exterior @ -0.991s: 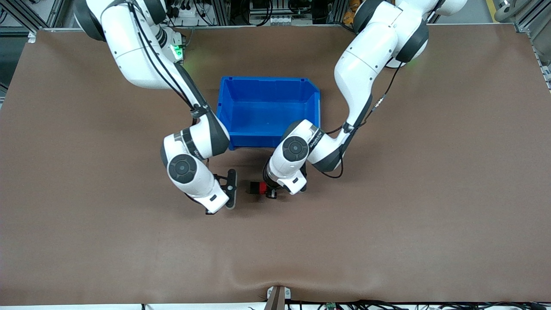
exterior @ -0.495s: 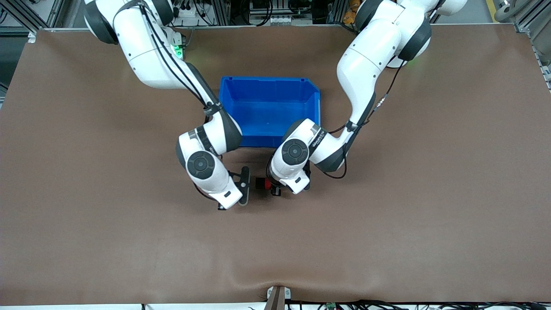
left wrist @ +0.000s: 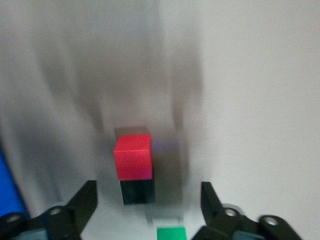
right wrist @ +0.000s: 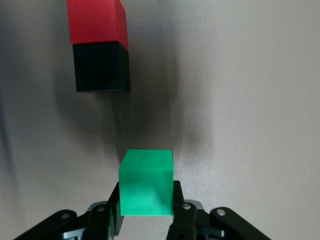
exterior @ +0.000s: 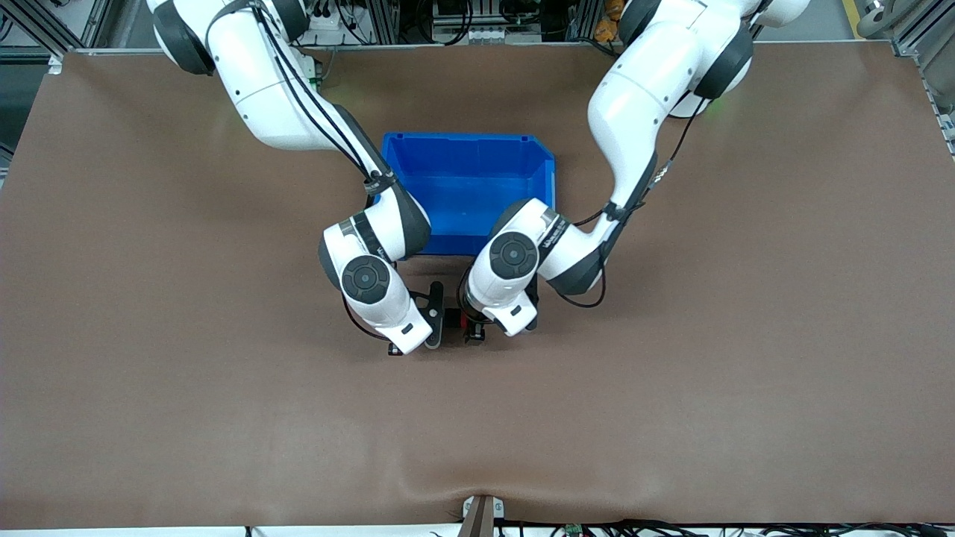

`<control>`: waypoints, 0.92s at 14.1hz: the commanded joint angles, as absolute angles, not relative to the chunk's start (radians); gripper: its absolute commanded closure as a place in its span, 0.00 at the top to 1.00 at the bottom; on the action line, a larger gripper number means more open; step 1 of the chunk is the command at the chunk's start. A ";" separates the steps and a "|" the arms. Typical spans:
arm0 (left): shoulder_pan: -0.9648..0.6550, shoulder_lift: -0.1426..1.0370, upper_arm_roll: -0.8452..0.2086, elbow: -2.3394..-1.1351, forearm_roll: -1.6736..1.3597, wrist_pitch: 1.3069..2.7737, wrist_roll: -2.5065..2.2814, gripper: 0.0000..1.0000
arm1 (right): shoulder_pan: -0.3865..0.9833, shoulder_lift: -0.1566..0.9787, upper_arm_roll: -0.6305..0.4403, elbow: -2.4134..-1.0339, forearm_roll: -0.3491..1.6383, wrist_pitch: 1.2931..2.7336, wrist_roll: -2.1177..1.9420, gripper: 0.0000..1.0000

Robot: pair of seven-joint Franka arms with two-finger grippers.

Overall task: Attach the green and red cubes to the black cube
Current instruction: 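Open the left gripper and raise it away while the right gripper holds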

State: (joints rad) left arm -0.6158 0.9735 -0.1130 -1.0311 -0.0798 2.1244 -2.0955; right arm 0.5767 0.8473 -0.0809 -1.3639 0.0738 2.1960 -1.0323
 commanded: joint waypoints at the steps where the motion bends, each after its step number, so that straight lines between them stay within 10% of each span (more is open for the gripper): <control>1: -0.548 0.855 -0.109 -1.054 -0.080 1.975 -1.949 1.00 | 0.583 0.845 -0.081 -1.379 0.077 2.198 -1.017 0.00; 13: -0.321 0.434 -0.110 -1.083 -0.069 1.484 -1.371 1.00 | 0.664 0.876 -0.081 -1.376 0.072 2.246 -0.899 0.01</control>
State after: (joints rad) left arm -0.3508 0.4997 -0.1085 -1.0328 -0.0779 1.5300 -1.4660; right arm 0.6433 0.8653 -0.0747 -1.3812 0.0747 2.2357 -0.9326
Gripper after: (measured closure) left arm 0.000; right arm 0.599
